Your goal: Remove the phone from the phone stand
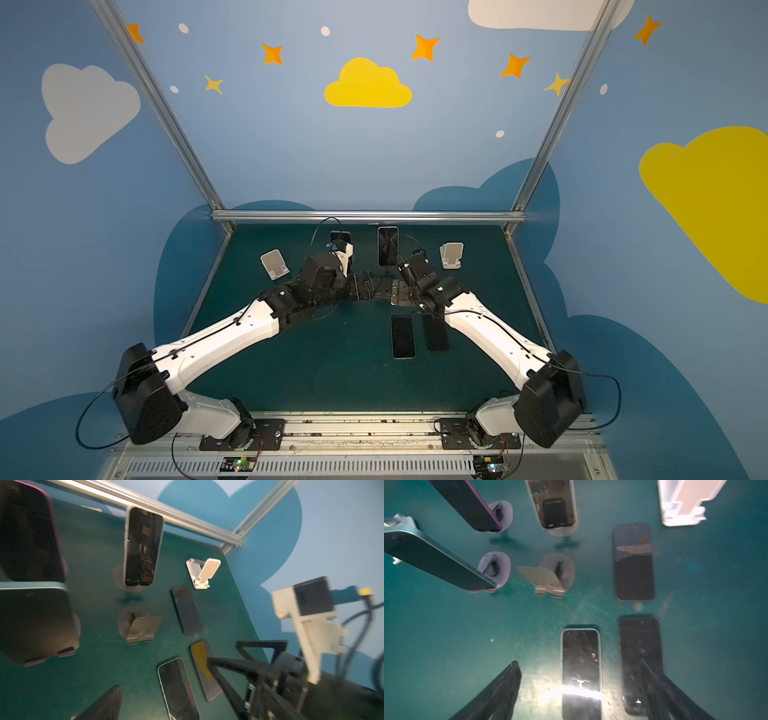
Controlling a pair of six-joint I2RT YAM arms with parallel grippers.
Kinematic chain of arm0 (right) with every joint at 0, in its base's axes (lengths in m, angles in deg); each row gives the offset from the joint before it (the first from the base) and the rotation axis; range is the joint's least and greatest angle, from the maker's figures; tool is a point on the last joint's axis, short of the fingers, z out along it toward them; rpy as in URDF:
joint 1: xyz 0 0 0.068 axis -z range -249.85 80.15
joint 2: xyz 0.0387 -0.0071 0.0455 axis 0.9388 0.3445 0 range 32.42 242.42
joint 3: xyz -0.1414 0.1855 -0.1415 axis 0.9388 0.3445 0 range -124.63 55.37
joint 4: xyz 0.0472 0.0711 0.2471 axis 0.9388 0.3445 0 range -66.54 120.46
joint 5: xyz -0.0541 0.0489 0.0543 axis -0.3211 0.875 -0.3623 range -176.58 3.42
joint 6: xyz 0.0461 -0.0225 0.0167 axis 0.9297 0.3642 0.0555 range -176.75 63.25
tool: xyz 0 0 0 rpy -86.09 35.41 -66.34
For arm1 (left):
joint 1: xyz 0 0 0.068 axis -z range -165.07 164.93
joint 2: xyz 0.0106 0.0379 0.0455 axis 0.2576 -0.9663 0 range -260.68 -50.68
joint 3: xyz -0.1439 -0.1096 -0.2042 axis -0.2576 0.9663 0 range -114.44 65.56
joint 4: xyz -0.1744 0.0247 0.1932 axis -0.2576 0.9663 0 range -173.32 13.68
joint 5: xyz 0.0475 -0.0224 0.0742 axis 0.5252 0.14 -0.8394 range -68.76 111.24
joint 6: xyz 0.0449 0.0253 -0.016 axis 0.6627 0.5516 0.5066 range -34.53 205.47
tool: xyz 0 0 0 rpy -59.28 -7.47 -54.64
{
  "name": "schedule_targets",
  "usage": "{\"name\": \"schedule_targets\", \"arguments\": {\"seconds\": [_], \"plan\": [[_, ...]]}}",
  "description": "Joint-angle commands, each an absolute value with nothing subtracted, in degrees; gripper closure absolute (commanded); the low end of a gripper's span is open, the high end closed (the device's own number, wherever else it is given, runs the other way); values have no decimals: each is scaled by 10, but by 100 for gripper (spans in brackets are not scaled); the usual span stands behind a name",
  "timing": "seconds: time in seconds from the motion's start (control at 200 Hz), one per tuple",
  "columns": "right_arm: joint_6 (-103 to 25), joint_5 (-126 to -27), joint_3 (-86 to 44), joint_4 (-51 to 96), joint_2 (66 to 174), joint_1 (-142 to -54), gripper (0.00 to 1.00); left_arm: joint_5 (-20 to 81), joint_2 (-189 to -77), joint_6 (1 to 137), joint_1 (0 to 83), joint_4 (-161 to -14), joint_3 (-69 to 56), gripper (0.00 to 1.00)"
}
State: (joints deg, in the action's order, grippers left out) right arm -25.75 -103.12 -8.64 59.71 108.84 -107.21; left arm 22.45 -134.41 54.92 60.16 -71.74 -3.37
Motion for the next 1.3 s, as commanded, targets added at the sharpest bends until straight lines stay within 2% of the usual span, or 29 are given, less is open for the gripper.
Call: {"name": "schedule_targets", "arguments": {"seconds": [0.0,0.115,0.35,0.586,0.756,0.991,1.297], "plan": [[-261,-1044,-29,611,1041,-1057,11,144,-1371,610,644,-645,-54,0],[-254,-1028,27,593,962,-1031,11,46,-1408,603,673,-627,-71,0],[-276,-1006,165,456,795,-992,10,-17,-1540,582,673,-564,-188,0],[-272,-938,183,459,790,-934,10,-25,-1672,621,652,-517,-318,0],[-263,-920,203,445,756,-915,10,16,-1703,597,627,-520,-340,0],[-261,-904,212,440,748,-902,10,22,-1767,572,618,-495,-396,0],[-259,-896,214,437,748,-897,10,-2,-1801,554,614,-499,-425,12]]}}
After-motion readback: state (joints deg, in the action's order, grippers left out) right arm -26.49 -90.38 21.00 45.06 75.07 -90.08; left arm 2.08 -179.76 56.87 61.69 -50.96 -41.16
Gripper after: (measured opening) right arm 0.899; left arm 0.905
